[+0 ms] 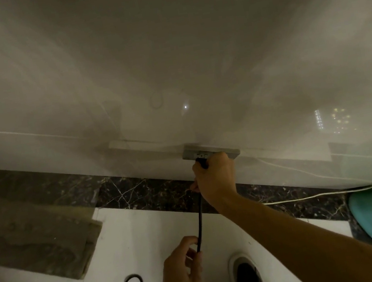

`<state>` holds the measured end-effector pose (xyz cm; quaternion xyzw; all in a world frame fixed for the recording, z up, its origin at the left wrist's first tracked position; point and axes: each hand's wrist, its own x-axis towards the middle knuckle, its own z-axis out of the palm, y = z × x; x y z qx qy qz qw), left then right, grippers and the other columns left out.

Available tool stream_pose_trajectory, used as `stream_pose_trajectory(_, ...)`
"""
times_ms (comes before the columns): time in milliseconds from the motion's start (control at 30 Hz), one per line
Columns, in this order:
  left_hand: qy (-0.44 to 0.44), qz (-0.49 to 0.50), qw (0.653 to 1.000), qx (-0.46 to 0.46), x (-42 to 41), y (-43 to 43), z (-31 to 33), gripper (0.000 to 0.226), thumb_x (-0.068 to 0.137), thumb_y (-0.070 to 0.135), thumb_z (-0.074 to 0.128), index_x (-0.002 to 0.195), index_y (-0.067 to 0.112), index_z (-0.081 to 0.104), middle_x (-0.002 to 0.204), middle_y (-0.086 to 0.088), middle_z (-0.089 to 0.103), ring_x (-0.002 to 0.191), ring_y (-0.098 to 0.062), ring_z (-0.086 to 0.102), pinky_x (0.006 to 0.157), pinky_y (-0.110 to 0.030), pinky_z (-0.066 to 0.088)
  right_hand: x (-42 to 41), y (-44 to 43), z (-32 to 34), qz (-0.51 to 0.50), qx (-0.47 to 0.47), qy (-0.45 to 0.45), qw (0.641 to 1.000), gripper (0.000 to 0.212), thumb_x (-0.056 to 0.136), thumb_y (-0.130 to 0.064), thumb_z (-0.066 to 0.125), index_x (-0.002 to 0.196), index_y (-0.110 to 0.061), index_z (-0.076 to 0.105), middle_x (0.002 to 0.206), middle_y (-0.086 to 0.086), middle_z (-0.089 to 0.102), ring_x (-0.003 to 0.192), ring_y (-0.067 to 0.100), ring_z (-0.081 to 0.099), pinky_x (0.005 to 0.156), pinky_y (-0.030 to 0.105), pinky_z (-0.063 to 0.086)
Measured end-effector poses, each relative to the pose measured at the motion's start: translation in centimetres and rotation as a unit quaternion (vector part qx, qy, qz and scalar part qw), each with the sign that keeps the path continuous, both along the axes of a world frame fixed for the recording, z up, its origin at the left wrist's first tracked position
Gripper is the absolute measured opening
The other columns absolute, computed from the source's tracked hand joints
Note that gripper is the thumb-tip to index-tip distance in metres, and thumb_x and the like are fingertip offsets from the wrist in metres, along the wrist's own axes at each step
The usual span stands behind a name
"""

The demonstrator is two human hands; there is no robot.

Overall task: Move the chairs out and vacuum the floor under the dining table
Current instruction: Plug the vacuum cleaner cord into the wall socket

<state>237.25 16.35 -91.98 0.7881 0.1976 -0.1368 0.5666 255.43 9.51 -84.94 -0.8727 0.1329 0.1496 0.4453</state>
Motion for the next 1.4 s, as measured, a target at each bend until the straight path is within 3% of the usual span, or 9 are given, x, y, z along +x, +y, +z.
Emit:
stream_pose_trajectory(300, 0.000, 0.006, 1.000, 0.010, 0.0, 0.3, -0.2, 0.027, 0.091, 0.016, 0.065, 0.097, 0.042, 0.061, 0.073, 0.010, 0.065, 0.066, -0.012, 0.065, 0.064, -0.016, 0.051, 0.0, -0.1, -0.1, 0.008, -0.003, -0.007, 1.000, 0.014, 0.095, -0.007, 0.058, 0.083, -0.001, 0.063, 0.073, 0.012, 0.065, 0.061, 0.025, 0.068, 0.055, 0.037, 0.061)
stream_pose_trajectory(433, -0.019, 0.031, 0.999, 0.002, 1.3, 0.4, 0.1, 0.021, 0.091, 0.021, 0.062, 0.093, 0.042, 0.061, 0.070, 0.004, 0.064, 0.061, -0.012, 0.063, 0.061, -0.017, 0.050, 1.7, -0.2, 0.0, 0.001, -0.003, -0.011, 1.000, 0.014, 0.093, -0.006, 0.061, 0.086, 0.005, 0.066, 0.078, 0.017, 0.066, 0.057, 0.027, 0.065, 0.041, 0.024, 0.052)
stream_pose_trajectory(533, -0.023, 0.004, 1.000, -0.012, 1.7, -0.7, 0.5, 0.020, 0.092, 0.021, 0.060, 0.090, 0.041, 0.058, 0.069, 0.006, 0.063, 0.060, -0.011, 0.063, 0.060, -0.021, 0.051, 1.8, -0.1, -0.8, 0.005, -0.026, -0.040, 0.999, 0.017, 0.091, -0.006, 0.061, 0.076, 0.003, 0.065, 0.073, 0.016, 0.065, 0.065, 0.034, 0.066, 0.052, 0.037, 0.059)
stream_pose_trajectory(700, -0.015, 0.008, 1.000, 0.014, 1.4, -0.3, 0.9, 0.024, 0.094, 0.021, 0.062, 0.094, 0.044, 0.058, 0.071, 0.009, 0.065, 0.066, -0.012, 0.066, 0.060, -0.018, 0.051, 1.5, 0.0, -0.2, 0.002, -0.012, -0.049, 0.999, 0.030, 0.091, -0.003, 0.061, 0.062, -0.006, 0.058, 0.062, 0.007, 0.061, 0.059, 0.026, 0.064, 0.056, 0.037, 0.059)
stream_pose_trajectory(867, -0.019, 0.004, 0.999, 0.038, 1.0, 0.8, 2.4, 0.021, 0.094, 0.021, 0.063, 0.103, 0.040, 0.058, 0.079, 0.009, 0.068, 0.076, -0.006, 0.065, 0.065, -0.020, 0.055, 1.5, 0.0, -0.9, -0.032, 0.018, 0.006, 0.999, 0.018, 0.091, -0.014, 0.067, 0.090, 0.004, 0.068, 0.081, 0.016, 0.068, 0.068, 0.032, 0.067, 0.060, 0.048, 0.061)
stream_pose_trajectory(967, -0.002, -0.007, 0.999, 0.043, 0.4, 1.7, 4.1, 0.032, 0.093, 0.028, 0.064, 0.124, 0.030, 0.056, 0.103, 0.009, 0.067, 0.094, -0.003, 0.064, 0.084, -0.027, 0.056, 0.9, -1.0, 1.2, 0.065, -0.055, 0.020, 0.996, 0.025, 0.095, -0.023, 0.062, 0.100, 0.000, 0.068, 0.091, 0.017, 0.069, 0.077, 0.032, 0.067, 0.067, 0.041, 0.059)
stream_pose_trajectory(1067, 0.044, -0.031, 0.997, 0.057, -0.5, 3.0, 7.1, 0.053, 0.095, 0.034, 0.061, 0.144, 0.024, 0.043, 0.131, 0.001, 0.056, 0.120, -0.012, 0.053, 0.098, -0.024, 0.044, -0.7, -2.6, 4.5, 0.207, -0.145, -0.029, 0.967, 0.037, 0.096, -0.032, 0.058, 0.125, -0.009, 0.060, 0.105, 0.014, 0.068, 0.090, 0.032, 0.066, 0.077, 0.046, 0.058)
stream_pose_trajectory(1200, 0.102, -0.102, 0.982, 0.123, -2.4, 5.2, 11.4, 0.070, 0.096, 0.049, 0.052, 0.155, 0.027, 0.020, 0.156, -0.002, 0.034, 0.142, -0.021, 0.035, 0.114, -0.037, 0.034, -3.6, -4.6, 8.3, 0.434, -0.268, -0.026, 0.860, 0.071, 0.095, -0.045, 0.056, 0.152, -0.017, 0.025, 0.142, 0.015, 0.048, 0.123, 0.033, 0.052, 0.098, 0.049, 0.048)
stream_pose_trajectory(1400, 0.197, -0.118, 0.949, 0.215, -5.8, 8.8, 15.8, 0.078, 0.094, 0.056, 0.049, 0.155, 0.023, 0.014, 0.152, -0.007, 0.036, 0.138, -0.025, 0.039, 0.108, -0.042, 0.039, -5.8, -4.8, 12.0, 0.551, -0.274, 0.029, 0.788, 0.089, 0.090, -0.057, 0.058, 0.155, -0.020, 0.012, 0.147, 0.012, 0.037, 0.130, 0.030, 0.041, 0.104, 0.047, 0.043)
